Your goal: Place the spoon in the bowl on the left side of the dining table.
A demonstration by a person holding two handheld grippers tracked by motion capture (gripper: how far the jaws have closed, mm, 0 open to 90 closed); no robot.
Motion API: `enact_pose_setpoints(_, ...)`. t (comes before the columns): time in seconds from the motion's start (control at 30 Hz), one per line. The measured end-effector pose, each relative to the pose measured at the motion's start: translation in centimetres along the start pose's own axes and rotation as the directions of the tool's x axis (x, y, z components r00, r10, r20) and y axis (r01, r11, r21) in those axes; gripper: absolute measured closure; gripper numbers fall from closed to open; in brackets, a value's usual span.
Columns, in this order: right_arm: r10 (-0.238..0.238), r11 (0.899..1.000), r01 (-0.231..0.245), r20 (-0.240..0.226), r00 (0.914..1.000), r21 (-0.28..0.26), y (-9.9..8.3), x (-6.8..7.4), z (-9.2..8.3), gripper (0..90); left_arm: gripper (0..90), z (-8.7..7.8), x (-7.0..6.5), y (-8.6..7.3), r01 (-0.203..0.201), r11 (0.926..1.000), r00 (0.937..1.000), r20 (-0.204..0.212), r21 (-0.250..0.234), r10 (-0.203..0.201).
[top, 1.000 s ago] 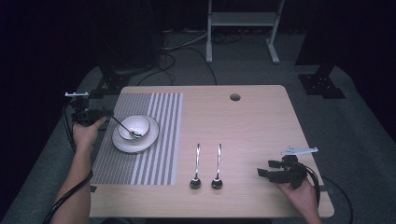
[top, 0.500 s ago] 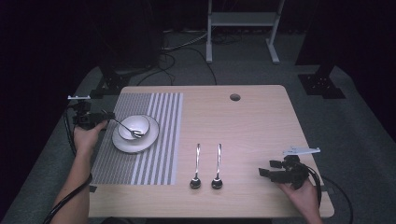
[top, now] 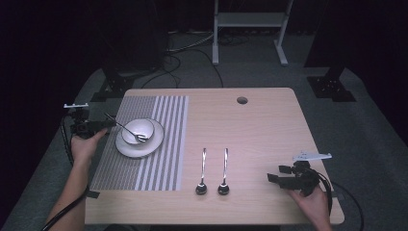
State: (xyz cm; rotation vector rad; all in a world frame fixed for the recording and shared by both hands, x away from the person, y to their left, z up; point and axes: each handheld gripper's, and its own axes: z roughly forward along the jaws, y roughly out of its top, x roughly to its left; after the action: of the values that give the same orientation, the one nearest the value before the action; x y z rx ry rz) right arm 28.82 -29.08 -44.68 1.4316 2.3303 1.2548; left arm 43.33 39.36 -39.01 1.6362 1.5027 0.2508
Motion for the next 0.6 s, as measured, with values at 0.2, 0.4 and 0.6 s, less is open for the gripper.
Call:
enact_pose_setpoints(0.2,0.004,1.0,-0.004,0.006,1.0,-0.004,0.0,-0.1,-0.2,29.1,55.9,-0.6,0.0,-1.0,-0.035,0.9992,0.9993,-0.014,0.017,0.036)
enact_pose_setpoints(0.4,0.005,1.0,-0.005,0.01,0.9999,-0.004,0.0,-0.2,-0.2,28.9,50.6,-1.2,-0.6,-2.2,-0.046,0.9989,0.9985,0.029,-0.003,0.046)
enact_pose_setpoints(0.6,0.004,1.0,-0.004,0.015,0.9999,-0.012,0.0,-0.2,-0.5,28.7,45.9,-1.7,-1.8,-2.9,-0.075,0.9971,0.9951,0.064,-0.017,0.076)
